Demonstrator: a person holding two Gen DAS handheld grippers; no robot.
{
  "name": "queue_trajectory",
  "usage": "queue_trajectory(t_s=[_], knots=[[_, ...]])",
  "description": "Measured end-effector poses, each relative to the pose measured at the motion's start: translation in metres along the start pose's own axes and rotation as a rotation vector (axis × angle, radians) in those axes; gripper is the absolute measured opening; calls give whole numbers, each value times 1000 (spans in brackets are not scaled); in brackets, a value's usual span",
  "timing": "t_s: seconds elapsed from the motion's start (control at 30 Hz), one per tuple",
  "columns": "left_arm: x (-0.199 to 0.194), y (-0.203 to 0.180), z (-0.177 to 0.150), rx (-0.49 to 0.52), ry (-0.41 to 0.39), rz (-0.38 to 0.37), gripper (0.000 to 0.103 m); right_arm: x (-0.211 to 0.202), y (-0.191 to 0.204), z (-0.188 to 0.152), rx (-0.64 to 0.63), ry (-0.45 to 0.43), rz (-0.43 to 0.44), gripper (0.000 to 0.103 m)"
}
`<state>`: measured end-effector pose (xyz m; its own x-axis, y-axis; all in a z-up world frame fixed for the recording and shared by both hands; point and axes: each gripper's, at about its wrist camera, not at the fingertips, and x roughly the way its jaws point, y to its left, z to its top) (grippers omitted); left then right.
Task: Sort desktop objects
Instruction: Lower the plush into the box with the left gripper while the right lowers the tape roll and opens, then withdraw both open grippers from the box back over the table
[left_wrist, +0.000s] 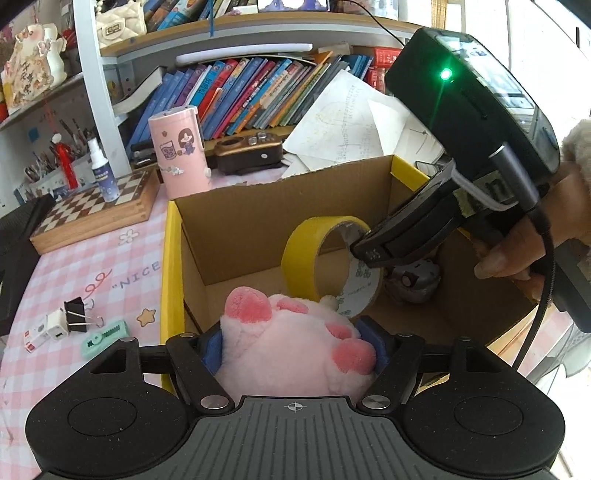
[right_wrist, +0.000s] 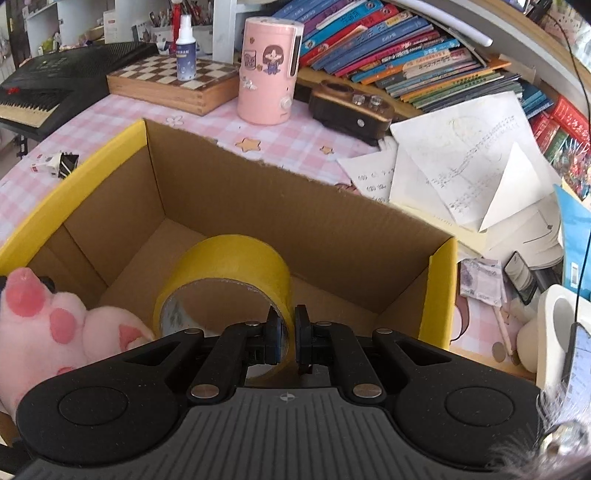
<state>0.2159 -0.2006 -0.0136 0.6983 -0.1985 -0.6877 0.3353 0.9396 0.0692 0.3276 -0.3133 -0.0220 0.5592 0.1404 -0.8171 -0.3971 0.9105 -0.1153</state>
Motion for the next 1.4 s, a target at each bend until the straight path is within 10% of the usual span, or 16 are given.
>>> queue_trajectory(t_s=[1.4], knots=[[-22,-7,1,34,-61,2,76,-30,-9,-1,83,-111,5,28]])
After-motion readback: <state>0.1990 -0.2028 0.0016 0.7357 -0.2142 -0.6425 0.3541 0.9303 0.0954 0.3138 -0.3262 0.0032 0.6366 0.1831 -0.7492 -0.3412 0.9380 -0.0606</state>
